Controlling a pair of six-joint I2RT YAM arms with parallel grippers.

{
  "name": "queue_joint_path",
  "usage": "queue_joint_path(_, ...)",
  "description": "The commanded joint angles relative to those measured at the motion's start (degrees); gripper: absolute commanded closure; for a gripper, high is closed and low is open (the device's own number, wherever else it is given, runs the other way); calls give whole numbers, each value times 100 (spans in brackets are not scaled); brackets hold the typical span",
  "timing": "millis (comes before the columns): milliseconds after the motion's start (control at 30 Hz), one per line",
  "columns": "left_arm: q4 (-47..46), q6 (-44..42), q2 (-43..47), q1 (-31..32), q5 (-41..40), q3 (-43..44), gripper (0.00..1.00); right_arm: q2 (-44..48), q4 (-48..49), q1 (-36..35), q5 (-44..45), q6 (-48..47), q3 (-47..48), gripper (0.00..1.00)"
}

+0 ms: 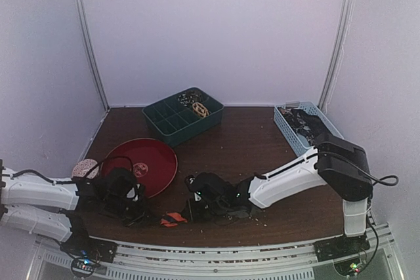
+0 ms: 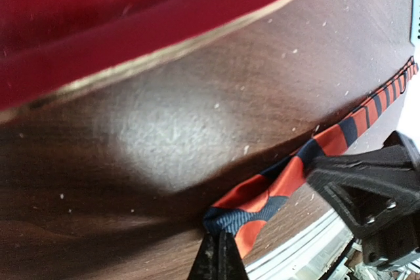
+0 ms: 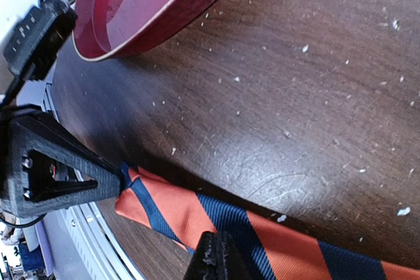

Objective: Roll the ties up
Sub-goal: Roll the tie at the center of the board.

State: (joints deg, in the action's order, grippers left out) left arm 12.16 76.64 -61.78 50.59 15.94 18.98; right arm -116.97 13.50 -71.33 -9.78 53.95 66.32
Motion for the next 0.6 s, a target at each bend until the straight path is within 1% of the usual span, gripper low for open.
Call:
queue_joint_path(0, 305, -267, 5, 4, -254, 315, 100, -152, -14, -56, -198, -82, 21, 99)
queue_joint_path(167, 297, -325, 79, 4, -267, 565, 100, -255, -254, -54, -106, -108, 102, 100)
queue_joint_path(367, -829, -155, 118, 13, 82, 388, 100, -334, -251, -56, -97, -96, 140, 100)
queue_joint_path(567, -1254, -316, 58, 13, 120, 403, 100, -334, -216, -56, -168, -79, 103, 100)
